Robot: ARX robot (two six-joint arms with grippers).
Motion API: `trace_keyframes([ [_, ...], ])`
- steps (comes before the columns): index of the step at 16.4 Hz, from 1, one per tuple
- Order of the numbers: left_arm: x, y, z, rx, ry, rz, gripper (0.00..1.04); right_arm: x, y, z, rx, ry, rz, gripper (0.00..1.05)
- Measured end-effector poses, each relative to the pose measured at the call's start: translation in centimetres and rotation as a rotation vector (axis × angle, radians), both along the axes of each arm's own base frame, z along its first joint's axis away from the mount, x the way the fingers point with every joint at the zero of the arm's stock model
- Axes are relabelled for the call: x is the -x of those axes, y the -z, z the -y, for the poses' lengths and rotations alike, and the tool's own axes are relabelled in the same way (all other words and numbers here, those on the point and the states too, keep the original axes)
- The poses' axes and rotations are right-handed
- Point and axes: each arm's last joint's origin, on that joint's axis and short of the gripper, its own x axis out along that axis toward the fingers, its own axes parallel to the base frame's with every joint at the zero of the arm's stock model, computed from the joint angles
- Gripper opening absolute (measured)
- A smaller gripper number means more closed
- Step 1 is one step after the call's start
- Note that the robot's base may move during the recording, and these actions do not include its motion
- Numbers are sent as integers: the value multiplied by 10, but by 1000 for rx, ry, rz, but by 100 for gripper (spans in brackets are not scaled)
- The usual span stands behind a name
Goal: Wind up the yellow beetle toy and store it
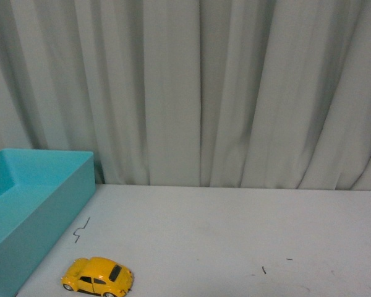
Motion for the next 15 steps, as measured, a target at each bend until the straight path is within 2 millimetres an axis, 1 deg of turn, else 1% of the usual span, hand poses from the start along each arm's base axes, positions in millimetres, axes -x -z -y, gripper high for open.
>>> trace_keyframes([
  [5, 0, 0, 0, 0, 0, 0, 98, 5, 0, 0, 0, 0, 1, 2],
  [6, 0, 0, 0, 0, 0, 0, 98, 7, 2, 0, 0, 0, -14, 2],
  [7, 0, 0, 0, 0, -1, 0, 98, 14, 7, 0, -1, 1, -50, 2],
  [8, 0, 0, 0, 0, 0, -1, 98, 16, 2, 0, 0, 1, 3, 2],
  [9, 0, 0, 0, 0, 0, -1, 98, 16, 1, 0, -1, 0, 13, 2],
  [11, 0, 0, 0, 0, 0, 0, 98, 16, 4, 0, -1, 2, -16, 2],
  [12, 0, 0, 0, 0, 0, 0, 98, 16, 3, 0, 0, 1, -6, 3],
  [15, 0, 0, 0, 0, 0, 0, 98, 16, 3, 0, 0, 1, -7, 26],
])
